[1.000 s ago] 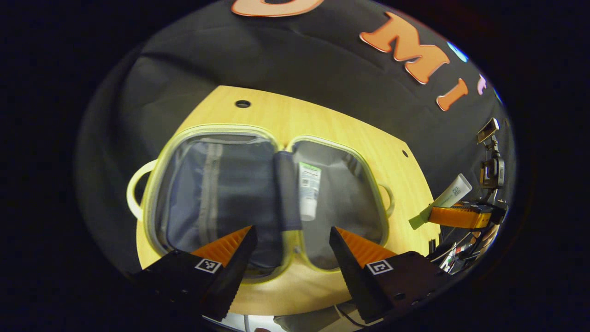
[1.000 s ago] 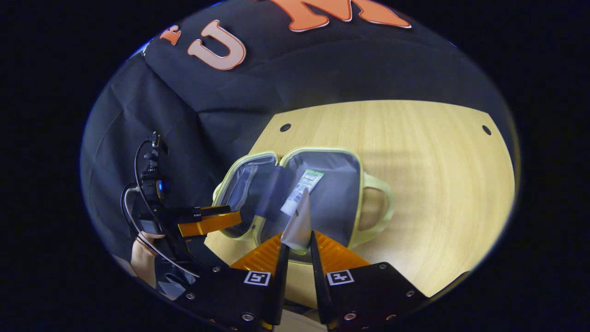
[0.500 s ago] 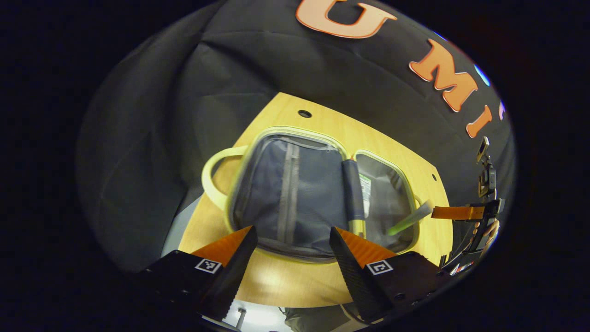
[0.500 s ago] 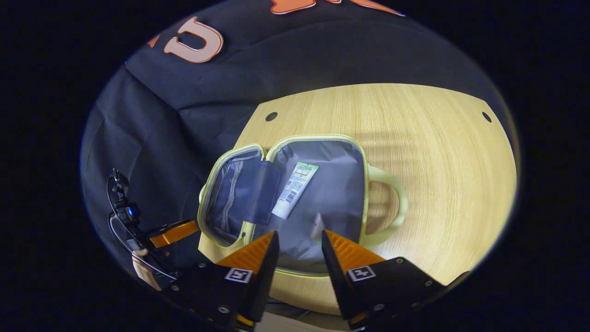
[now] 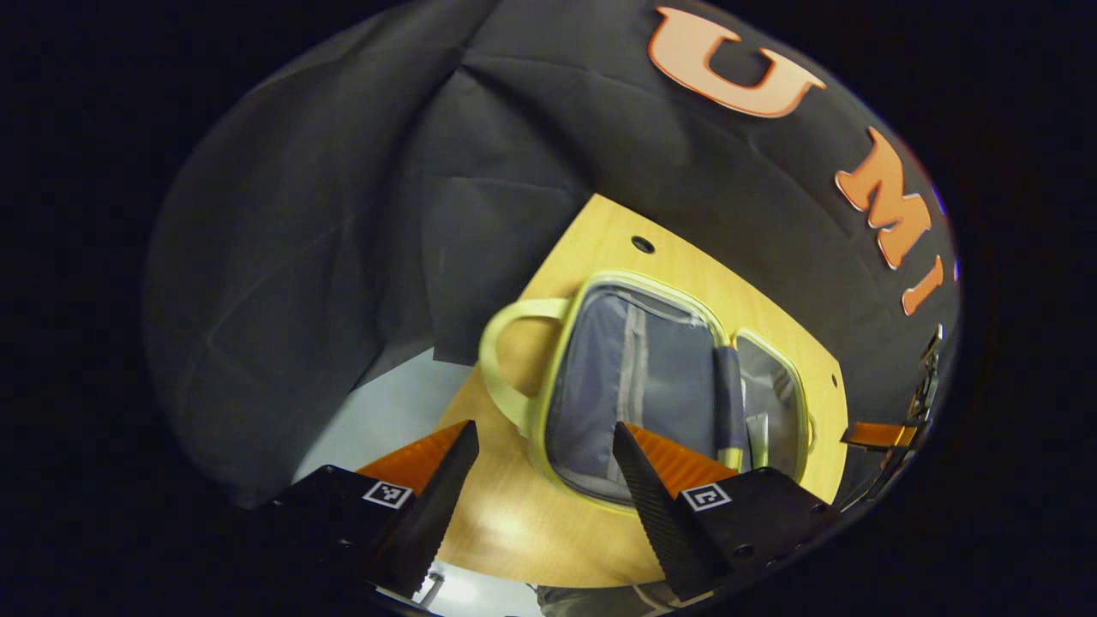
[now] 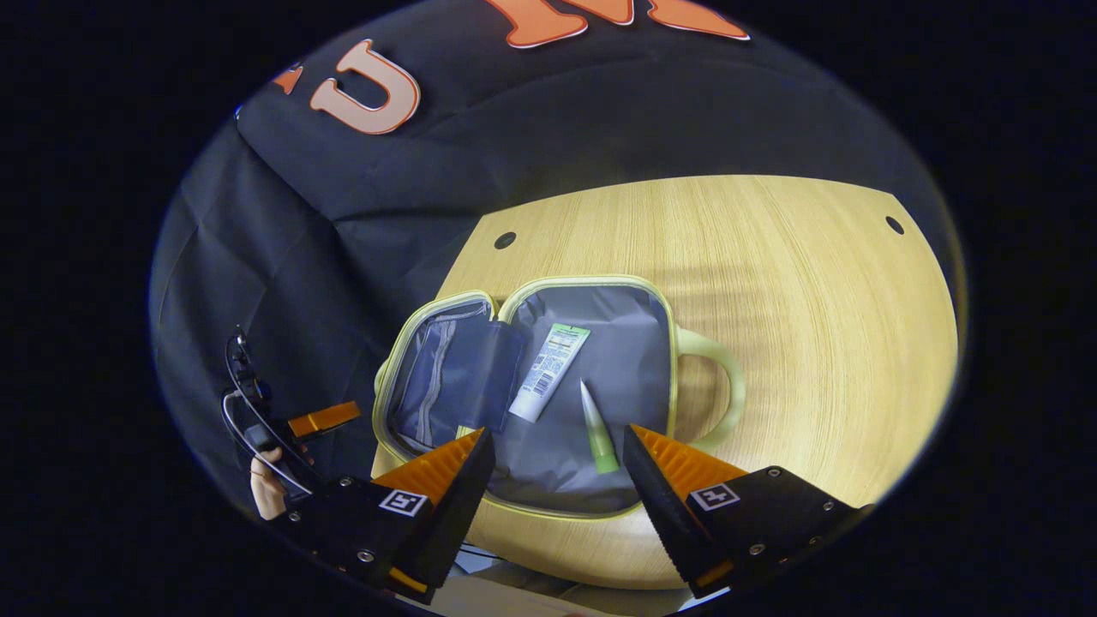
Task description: First open the suitcase, pack the skin care products into it, and then close the suitcase.
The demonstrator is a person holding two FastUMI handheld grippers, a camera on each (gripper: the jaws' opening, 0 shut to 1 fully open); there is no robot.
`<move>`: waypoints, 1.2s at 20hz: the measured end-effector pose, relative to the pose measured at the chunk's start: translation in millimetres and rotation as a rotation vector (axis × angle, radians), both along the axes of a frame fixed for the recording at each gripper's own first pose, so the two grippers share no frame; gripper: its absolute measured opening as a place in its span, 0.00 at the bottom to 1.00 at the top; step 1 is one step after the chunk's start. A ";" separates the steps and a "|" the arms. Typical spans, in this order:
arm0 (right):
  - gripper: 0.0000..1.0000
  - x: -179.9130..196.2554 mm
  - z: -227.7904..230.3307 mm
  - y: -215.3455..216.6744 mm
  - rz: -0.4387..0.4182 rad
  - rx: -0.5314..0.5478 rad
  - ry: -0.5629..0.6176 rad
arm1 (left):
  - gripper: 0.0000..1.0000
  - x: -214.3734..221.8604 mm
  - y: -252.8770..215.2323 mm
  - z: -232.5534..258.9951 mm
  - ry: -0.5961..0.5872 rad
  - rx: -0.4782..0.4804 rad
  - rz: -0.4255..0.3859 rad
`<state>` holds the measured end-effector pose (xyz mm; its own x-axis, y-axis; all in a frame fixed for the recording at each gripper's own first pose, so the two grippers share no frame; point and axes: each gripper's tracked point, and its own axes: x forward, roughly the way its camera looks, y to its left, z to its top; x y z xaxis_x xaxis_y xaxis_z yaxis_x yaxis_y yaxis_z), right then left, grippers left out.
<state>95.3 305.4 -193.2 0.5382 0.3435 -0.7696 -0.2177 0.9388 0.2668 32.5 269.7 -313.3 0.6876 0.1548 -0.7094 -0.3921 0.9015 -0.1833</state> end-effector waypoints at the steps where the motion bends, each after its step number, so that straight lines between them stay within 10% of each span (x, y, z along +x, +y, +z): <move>1: 0.96 0.1 1.1 -0.8 -0.004 -0.002 -0.003 | 0.98 6.4 12.2 -3.9 -0.006 -0.008 0.019; 16: 0.96 13.7 -7.3 -24.5 -0.084 -0.023 0.019 | 0.94 79.8 41.7 -49.1 -0.199 -0.543 0.186; 18: 0.96 14.2 -11.2 -26.5 -0.093 -0.026 0.032 | 0.67 83.7 41.0 -59.4 -0.175 -0.565 0.221; 19: 0.96 15.5 -12.3 -26.4 -0.095 -0.022 0.036 | 0.39 78.7 47.1 -70.3 -0.131 -0.541 0.264; 24: 0.96 22.6 -14.8 -34.8 -0.105 -0.035 0.030 | 0.14 74.2 42.9 -66.2 -0.062 -0.476 0.274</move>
